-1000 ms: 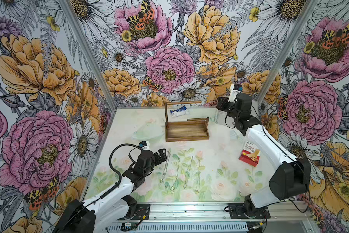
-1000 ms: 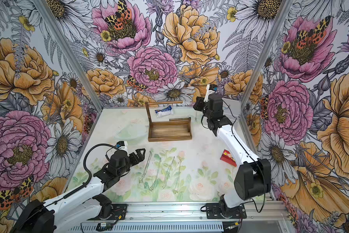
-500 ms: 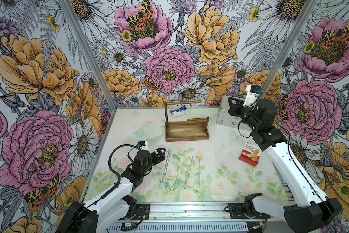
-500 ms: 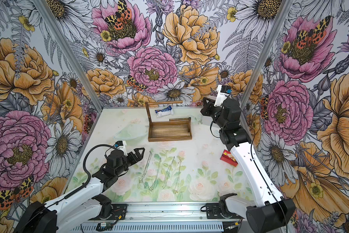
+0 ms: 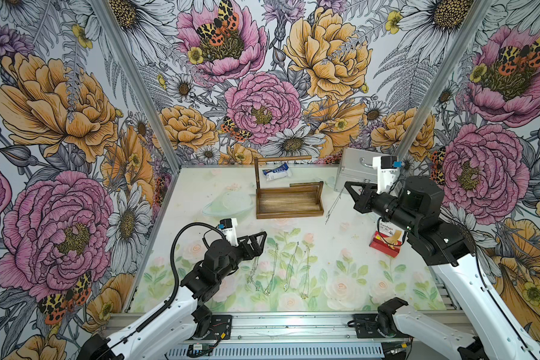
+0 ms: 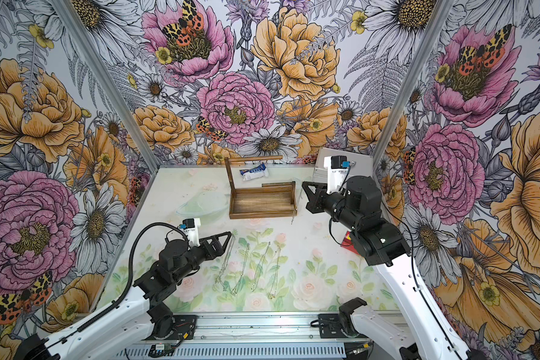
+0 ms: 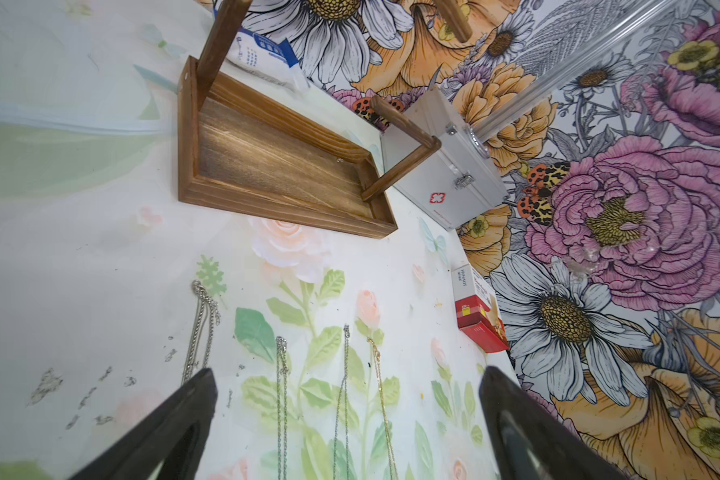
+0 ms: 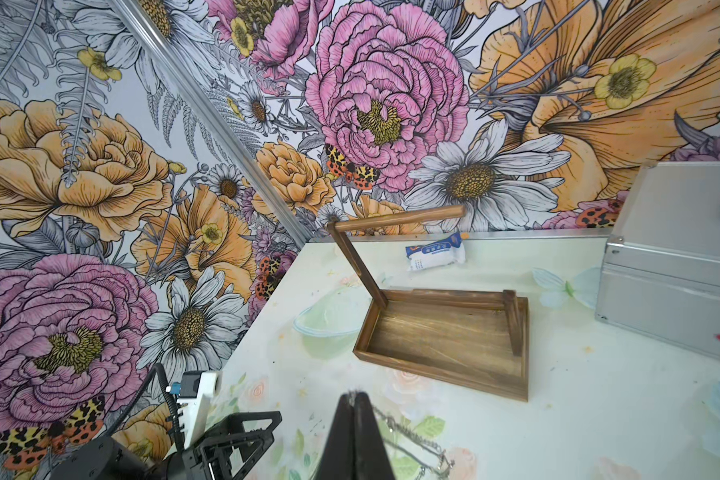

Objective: Take the necklace off the jewelry display stand
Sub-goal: Take off the necklace from the stand, then place the necklace at the center of the board.

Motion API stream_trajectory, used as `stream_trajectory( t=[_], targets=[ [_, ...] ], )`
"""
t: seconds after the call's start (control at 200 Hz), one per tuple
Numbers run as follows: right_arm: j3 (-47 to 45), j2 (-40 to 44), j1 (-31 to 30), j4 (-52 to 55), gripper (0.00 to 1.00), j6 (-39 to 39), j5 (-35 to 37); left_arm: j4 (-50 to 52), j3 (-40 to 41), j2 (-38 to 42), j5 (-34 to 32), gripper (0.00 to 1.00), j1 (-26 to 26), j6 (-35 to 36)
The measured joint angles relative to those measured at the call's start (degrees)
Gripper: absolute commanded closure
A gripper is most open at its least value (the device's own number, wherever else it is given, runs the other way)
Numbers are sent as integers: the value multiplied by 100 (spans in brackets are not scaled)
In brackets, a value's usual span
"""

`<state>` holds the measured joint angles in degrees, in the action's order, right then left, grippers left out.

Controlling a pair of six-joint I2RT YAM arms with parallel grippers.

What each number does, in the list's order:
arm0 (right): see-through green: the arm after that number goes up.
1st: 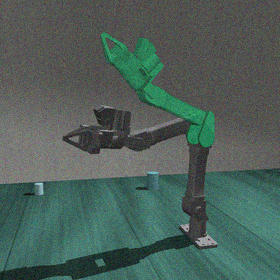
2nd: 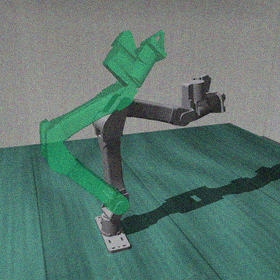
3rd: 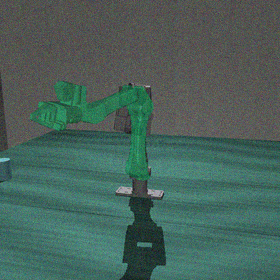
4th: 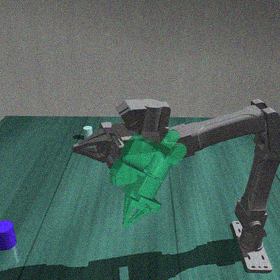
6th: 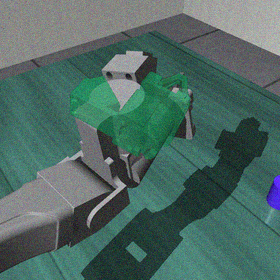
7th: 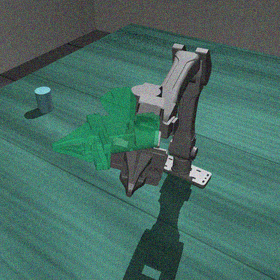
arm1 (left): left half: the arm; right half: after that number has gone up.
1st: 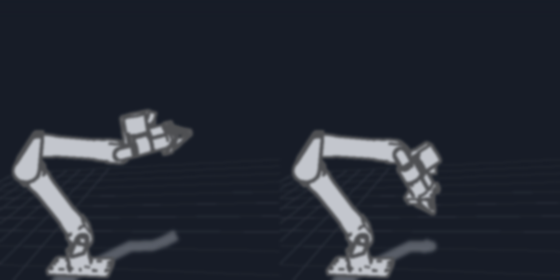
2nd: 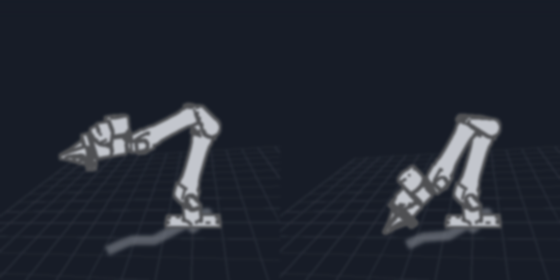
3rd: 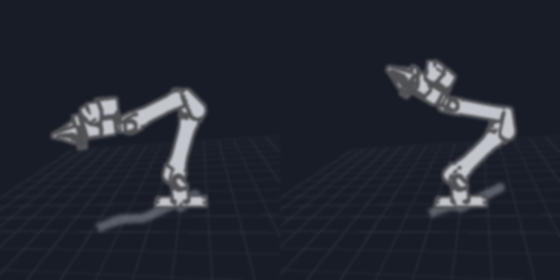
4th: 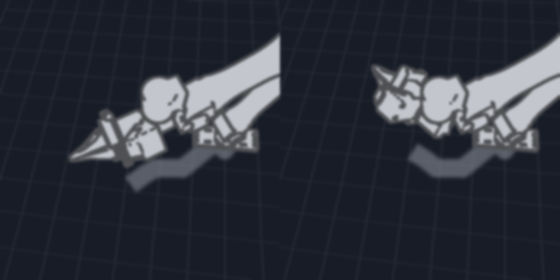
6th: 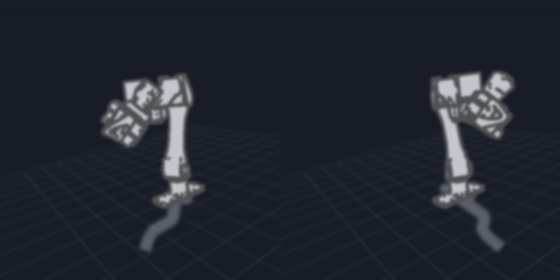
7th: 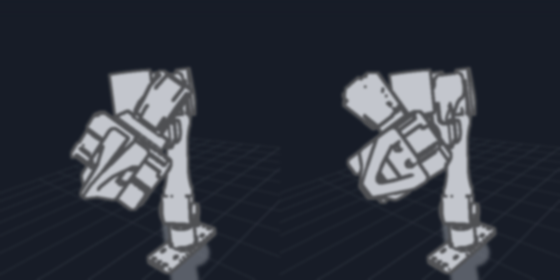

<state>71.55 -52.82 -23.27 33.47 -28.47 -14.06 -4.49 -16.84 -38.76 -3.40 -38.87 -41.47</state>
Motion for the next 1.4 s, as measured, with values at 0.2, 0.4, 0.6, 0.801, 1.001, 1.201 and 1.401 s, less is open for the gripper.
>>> stream_trajectory(
  t=[0.2, 0.4, 0.6, 0.801, 1.001, 1.201, 1.401],
  targets=[
    [-481, 225, -229, 175, 100, -63, -398, 461, -125, 417, -358, 1, -708, 203],
    [-868, 367, -297, 352, 100, -37, -997, 791, -601, 409, -177, 1, -1445, 614],
    [-1119, 581, -297, 409, 100, 50, -1482, 813, -1469, -35, 400, 1, -1738, 1008],
    [-1141, 673, -297, 573, 100, 205, -1670, 841, -2363, -1054, 1145, 1, -1742, 1405],
    [-1139, 697, -297, 737, 100, 273, -1773, 927, -3056, -2159, 1609, 2, -1742, 1709],
    [-1032, 741, -297, 901, 100, 310, -1777, 907, -3606, -3040, 1926, 14, -1742, 1856],
    [-767, 745, -297, 970, 100, 415, -1773, 855, -3939, -3689, 2203, 23, -1753, 1943]
  ],
)
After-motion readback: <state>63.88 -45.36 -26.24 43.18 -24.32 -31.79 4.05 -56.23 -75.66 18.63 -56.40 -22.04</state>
